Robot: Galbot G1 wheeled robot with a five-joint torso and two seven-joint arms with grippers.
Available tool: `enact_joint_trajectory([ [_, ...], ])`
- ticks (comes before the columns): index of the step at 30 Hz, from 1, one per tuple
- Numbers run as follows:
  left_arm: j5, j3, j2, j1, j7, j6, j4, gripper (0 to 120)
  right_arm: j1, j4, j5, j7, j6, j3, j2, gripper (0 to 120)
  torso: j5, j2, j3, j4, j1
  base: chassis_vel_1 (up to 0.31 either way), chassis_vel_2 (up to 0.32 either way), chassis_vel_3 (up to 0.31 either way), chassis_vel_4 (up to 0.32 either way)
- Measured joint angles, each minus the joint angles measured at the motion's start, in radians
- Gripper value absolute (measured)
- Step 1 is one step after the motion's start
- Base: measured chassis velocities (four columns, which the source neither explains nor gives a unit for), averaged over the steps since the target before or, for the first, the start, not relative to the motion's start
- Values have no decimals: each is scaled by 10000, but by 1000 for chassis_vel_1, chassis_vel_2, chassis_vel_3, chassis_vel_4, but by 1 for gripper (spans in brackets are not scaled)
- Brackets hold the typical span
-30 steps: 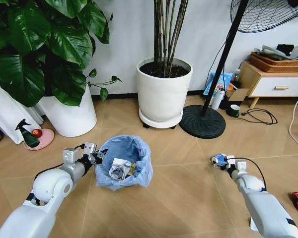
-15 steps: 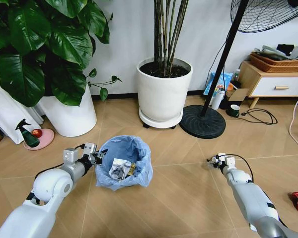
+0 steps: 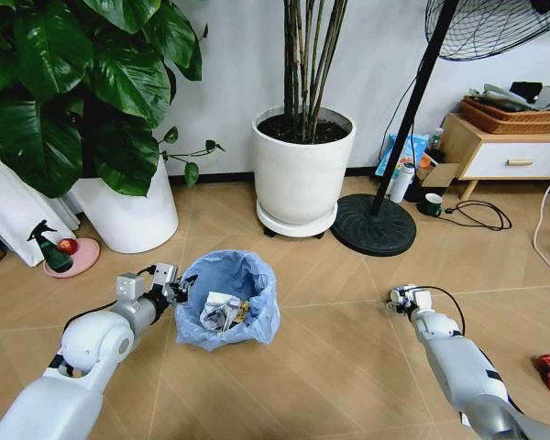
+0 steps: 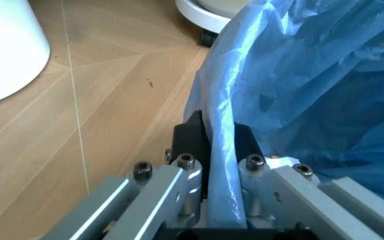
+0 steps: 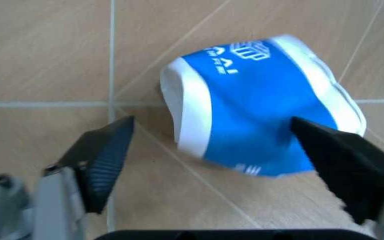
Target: Pick up the trash bin and place the garbage on the floor into it.
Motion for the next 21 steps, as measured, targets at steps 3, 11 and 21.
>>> enact_joint_trajectory([
  [3, 29, 3, 1, 0, 43, -15, 18, 1, 86, -123, 0, 0, 26, -21, 0, 73, -2, 0, 0, 0, 0, 0, 0, 0, 0],
  [11, 45, 3, 26, 3, 110, -35, 32, 1, 199, -219, 19, -23, 54, -56, 6, 46, -2, 0, 0, 1, 0, 0, 0, 0, 0],
  [21, 53, -58, 66, 34, 150, -58, 5, 1, 65, -37, 56, -15, -65, 79, 105, 14, -1, 0, -1, 0, 0, 0, 0, 0, 0],
])
